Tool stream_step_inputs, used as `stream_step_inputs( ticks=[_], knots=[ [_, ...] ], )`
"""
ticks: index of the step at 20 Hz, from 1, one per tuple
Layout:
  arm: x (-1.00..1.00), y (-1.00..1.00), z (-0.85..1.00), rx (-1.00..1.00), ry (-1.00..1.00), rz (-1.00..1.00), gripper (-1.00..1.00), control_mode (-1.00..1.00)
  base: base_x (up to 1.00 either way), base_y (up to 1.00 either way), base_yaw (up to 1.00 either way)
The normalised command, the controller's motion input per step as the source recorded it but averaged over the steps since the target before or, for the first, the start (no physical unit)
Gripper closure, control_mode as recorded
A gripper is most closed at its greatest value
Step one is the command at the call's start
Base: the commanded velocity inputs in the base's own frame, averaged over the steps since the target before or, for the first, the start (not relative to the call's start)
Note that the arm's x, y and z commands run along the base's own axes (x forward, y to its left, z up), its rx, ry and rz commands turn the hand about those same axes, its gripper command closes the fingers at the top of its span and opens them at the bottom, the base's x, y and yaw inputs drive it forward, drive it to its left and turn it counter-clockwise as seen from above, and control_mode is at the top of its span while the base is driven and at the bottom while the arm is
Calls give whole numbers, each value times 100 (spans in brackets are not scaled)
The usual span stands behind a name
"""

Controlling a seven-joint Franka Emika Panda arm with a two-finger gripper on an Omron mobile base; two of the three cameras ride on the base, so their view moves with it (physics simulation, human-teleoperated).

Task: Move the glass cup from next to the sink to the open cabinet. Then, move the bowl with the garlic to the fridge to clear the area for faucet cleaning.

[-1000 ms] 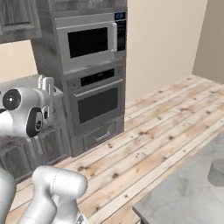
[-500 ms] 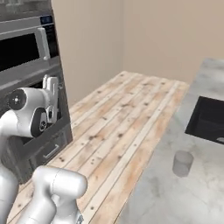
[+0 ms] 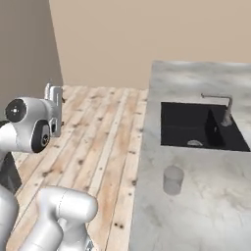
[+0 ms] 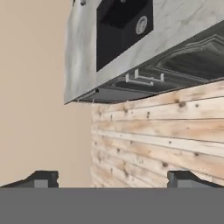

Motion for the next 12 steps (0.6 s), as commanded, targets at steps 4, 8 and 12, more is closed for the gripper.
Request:
stream_step_inputs(
  ticks=[4, 8, 12],
  knots=[
    [0, 0, 0, 0, 0, 0, -100, 100, 2, 34, -76],
    [0, 0, 0, 0, 0, 0, -100, 100, 0, 78, -76],
    [0, 0, 0, 0, 0, 0, -100, 100, 0, 62, -84]
  ],
)
